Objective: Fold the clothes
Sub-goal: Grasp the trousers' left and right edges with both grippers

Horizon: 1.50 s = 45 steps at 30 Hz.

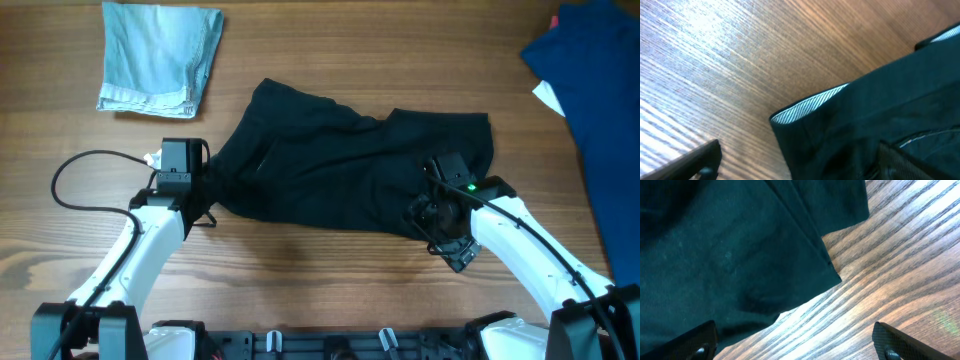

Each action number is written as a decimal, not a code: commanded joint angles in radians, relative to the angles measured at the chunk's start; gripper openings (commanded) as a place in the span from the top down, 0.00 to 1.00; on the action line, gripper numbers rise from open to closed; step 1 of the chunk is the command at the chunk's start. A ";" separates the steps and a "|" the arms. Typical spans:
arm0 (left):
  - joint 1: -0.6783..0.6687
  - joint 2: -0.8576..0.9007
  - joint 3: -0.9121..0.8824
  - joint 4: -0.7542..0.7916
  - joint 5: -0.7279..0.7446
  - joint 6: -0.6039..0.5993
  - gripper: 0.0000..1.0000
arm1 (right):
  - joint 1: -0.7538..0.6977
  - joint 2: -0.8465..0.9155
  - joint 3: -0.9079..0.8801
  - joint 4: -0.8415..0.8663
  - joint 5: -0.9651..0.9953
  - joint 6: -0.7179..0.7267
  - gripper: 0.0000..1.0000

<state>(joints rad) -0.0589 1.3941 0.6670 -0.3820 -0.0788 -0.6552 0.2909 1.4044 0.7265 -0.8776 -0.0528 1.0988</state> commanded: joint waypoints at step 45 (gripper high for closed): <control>-0.002 0.144 0.006 0.093 -0.001 -0.006 0.96 | -0.005 0.151 -0.087 0.240 0.128 0.031 0.15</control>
<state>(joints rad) -0.0593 1.5265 0.6670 -0.2840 -0.0555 -0.6605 0.2905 1.4754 0.6544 -0.6815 0.0795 1.1683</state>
